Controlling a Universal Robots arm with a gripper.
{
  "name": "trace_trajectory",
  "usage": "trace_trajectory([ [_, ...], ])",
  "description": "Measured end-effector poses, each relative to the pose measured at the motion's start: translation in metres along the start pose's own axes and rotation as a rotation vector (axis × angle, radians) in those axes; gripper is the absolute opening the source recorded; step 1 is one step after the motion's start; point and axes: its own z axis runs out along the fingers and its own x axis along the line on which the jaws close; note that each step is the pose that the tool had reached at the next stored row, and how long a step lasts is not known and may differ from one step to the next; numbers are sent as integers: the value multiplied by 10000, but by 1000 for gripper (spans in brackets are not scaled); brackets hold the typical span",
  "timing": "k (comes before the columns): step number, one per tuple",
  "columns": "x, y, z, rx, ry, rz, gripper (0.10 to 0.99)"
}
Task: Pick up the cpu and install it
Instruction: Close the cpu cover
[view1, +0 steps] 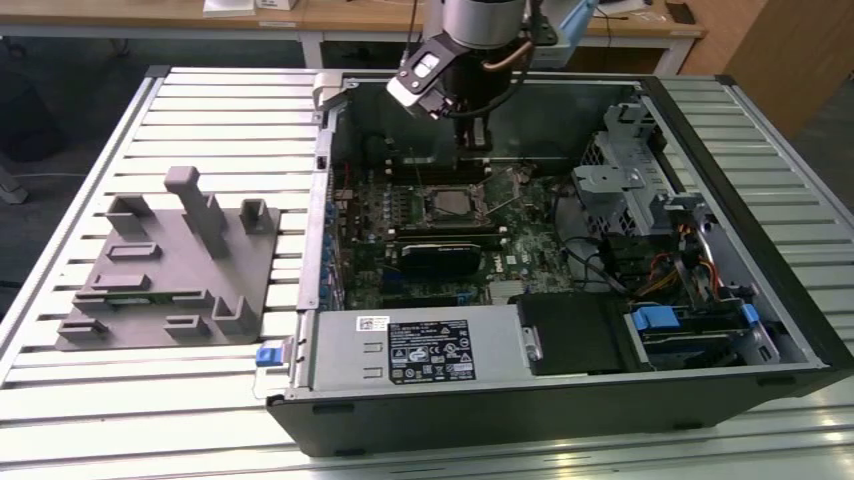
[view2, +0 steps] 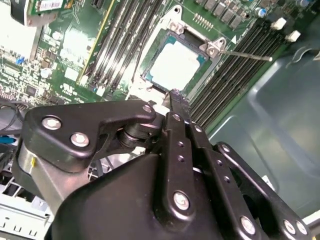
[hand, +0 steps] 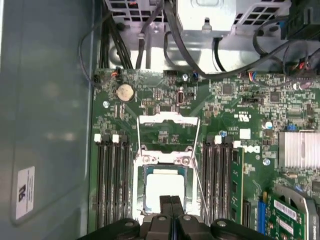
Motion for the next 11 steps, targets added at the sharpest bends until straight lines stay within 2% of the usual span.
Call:
trace_trajectory([
  [2,0,26,2,-3,152,5,106],
  [4,-1,57,6,-4,393,11,106],
  [5,-3,78,8,-6,440,13,106],
  [11,-6,191,20,-6,422,12,106],
])
